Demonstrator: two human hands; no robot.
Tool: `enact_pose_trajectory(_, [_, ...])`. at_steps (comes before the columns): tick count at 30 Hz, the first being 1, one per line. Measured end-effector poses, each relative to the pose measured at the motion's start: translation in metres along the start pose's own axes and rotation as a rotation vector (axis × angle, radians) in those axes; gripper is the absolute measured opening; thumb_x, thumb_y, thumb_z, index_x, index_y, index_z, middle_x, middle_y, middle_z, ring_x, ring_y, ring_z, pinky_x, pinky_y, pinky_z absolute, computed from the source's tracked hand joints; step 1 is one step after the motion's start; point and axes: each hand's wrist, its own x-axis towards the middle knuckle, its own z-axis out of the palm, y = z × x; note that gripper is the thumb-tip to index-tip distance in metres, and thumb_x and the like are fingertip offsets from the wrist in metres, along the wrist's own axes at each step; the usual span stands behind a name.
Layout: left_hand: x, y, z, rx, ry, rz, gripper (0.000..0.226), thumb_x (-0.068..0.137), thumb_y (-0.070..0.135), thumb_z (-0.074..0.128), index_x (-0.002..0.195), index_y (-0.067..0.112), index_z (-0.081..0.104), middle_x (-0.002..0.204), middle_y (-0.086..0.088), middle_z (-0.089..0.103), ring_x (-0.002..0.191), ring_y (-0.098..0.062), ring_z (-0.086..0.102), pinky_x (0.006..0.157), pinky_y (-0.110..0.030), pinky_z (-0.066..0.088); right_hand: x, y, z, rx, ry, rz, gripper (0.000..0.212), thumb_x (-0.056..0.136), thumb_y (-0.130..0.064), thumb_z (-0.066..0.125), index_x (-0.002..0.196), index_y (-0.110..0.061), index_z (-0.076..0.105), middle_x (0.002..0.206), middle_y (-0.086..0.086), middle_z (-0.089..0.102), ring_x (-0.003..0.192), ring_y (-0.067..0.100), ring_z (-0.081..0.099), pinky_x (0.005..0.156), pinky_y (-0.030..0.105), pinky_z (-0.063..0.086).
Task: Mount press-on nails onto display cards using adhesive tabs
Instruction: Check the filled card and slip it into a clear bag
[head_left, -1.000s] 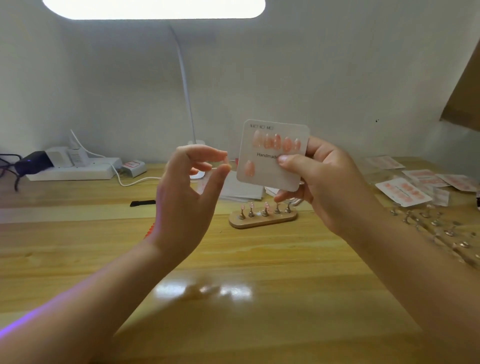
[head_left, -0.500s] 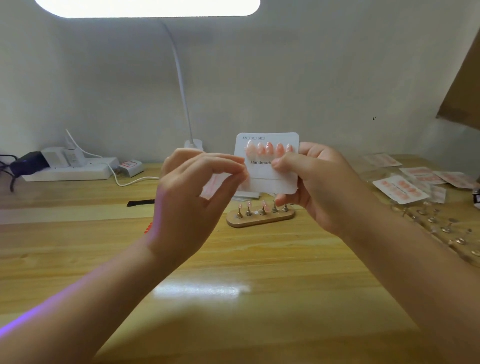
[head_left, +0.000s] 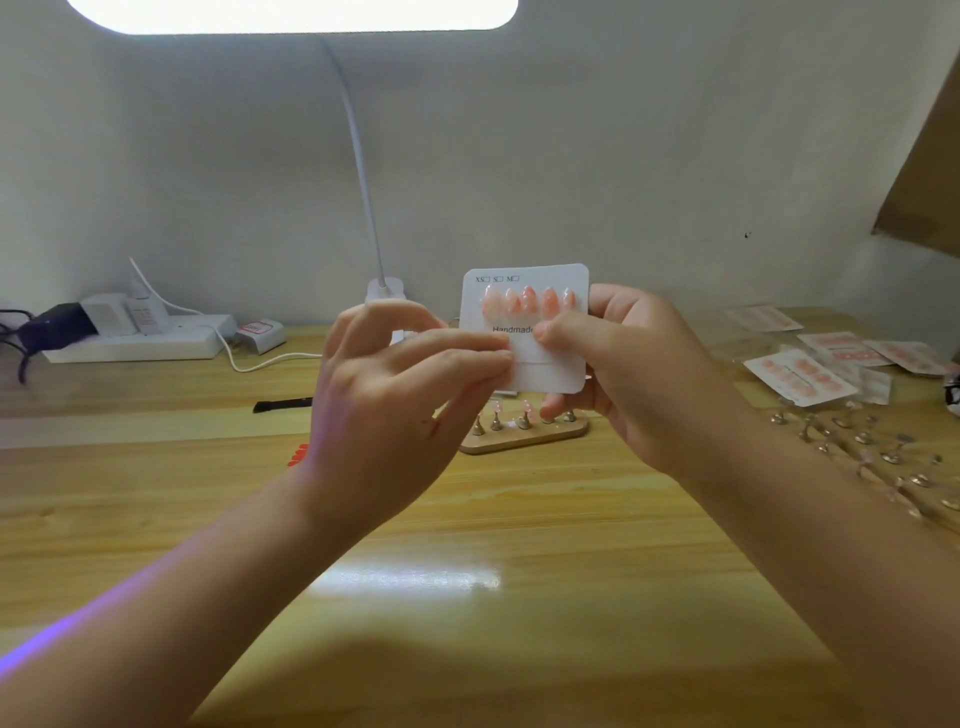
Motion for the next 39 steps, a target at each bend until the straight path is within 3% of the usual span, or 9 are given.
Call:
enact_pose_trajectory(7, [-0.001, -0.001, 0.003, 0.022, 0.005, -0.010, 0.010, 0.088, 0.019, 0.070, 0.086, 0.013, 0.078, 0.101, -0.003, 0.071, 0.089, -0.023, 0.057, 0.076, -0.045, 0.048, -0.001, -0.001, -0.001, 0.074, -0.036, 0.048, 0.011, 0.091, 0.003, 0.054, 0.095, -0.002, 0.063, 0.083, 0.010, 0.067, 0.058, 0.016, 0.067, 0.042, 0.023, 0.048])
enact_pose_trajectory(10, [0.000, 0.002, 0.004, -0.075, 0.004, -0.102, 0.018, 0.089, 0.016, 0.061, 0.100, 0.006, 0.072, 0.107, -0.006, 0.064, 0.098, -0.019, 0.055, 0.085, -0.038, 0.047, 0.000, -0.002, -0.002, 0.099, -0.022, 0.056, 0.014, 0.090, 0.004, 0.053, 0.092, -0.004, 0.064, 0.080, 0.008, 0.067, 0.059, 0.016, 0.067, 0.041, 0.023, 0.047])
enact_pose_trajectory(12, [0.003, 0.004, 0.004, -0.168, 0.001, -0.270, 0.025, 0.089, 0.017, 0.058, 0.110, 0.004, 0.063, 0.111, -0.003, 0.058, 0.099, -0.014, 0.055, 0.089, -0.025, 0.045, 0.000, -0.003, -0.004, 0.110, -0.012, 0.061, 0.014, 0.090, 0.003, 0.054, 0.091, -0.006, 0.065, 0.079, 0.006, 0.069, 0.059, 0.015, 0.067, 0.041, 0.023, 0.047])
enact_pose_trajectory(14, [0.005, 0.006, 0.003, -0.325, -0.007, -0.582, 0.025, 0.088, 0.026, 0.057, 0.112, 0.018, 0.057, 0.110, 0.006, 0.060, 0.092, -0.003, 0.057, 0.081, -0.012, 0.045, 0.001, -0.004, -0.006, 0.120, -0.011, 0.064, 0.013, 0.090, 0.002, 0.055, 0.091, -0.007, 0.065, 0.080, 0.005, 0.070, 0.060, 0.015, 0.068, 0.041, 0.023, 0.047])
enact_pose_trajectory(17, [0.004, 0.004, 0.006, -0.665, -0.102, -0.924, 0.010, 0.090, 0.037, 0.058, 0.092, 0.035, 0.068, 0.085, 0.012, 0.069, 0.077, 0.002, 0.061, 0.067, -0.009, 0.046, 0.000, -0.004, -0.005, 0.127, -0.017, 0.066, 0.013, 0.090, 0.002, 0.056, 0.090, -0.007, 0.064, 0.079, 0.004, 0.070, 0.060, 0.014, 0.067, 0.041, 0.024, 0.047])
enact_pose_trajectory(20, [0.002, 0.003, 0.009, -0.718, -0.130, -0.960, 0.025, 0.093, 0.031, 0.059, 0.074, 0.035, 0.074, 0.065, 0.011, 0.066, 0.062, 0.003, 0.057, 0.059, -0.008, 0.044, 0.000, -0.002, -0.005, 0.131, -0.045, 0.074, 0.015, 0.089, 0.002, 0.057, 0.095, -0.009, 0.065, 0.085, 0.006, 0.071, 0.064, 0.015, 0.068, 0.044, 0.024, 0.048])
enact_pose_trajectory(23, [0.001, 0.006, 0.009, -0.734, -0.081, -0.973, 0.024, 0.092, 0.029, 0.061, 0.073, 0.035, 0.074, 0.062, 0.012, 0.065, 0.059, 0.004, 0.056, 0.057, -0.007, 0.043, -0.001, 0.002, -0.003, 0.077, -0.129, 0.068, 0.030, 0.084, 0.001, 0.066, 0.111, -0.010, 0.062, 0.102, 0.010, 0.072, 0.082, 0.021, 0.072, 0.053, 0.024, 0.051])
enact_pose_trajectory(26, [-0.001, 0.010, 0.011, -0.686, -0.059, -0.949, 0.025, 0.093, 0.026, 0.061, 0.071, 0.029, 0.072, 0.061, 0.017, 0.064, 0.059, 0.006, 0.057, 0.053, -0.005, 0.041, -0.001, 0.008, -0.001, 0.090, -0.156, 0.058, 0.042, 0.081, -0.001, 0.071, 0.120, -0.011, 0.058, 0.107, 0.012, 0.070, 0.084, 0.022, 0.072, 0.054, 0.025, 0.053])
enact_pose_trajectory(39, [-0.002, 0.015, 0.010, -0.613, -0.082, -0.837, 0.018, 0.093, 0.019, 0.061, 0.078, 0.024, 0.070, 0.061, 0.020, 0.063, 0.059, 0.005, 0.057, 0.058, -0.005, 0.040, 0.002, 0.023, 0.001, 0.032, -0.046, -0.049, 0.046, 0.076, -0.001, 0.078, 0.116, -0.006, 0.056, 0.108, 0.012, 0.070, 0.084, 0.022, 0.073, 0.056, 0.024, 0.055])
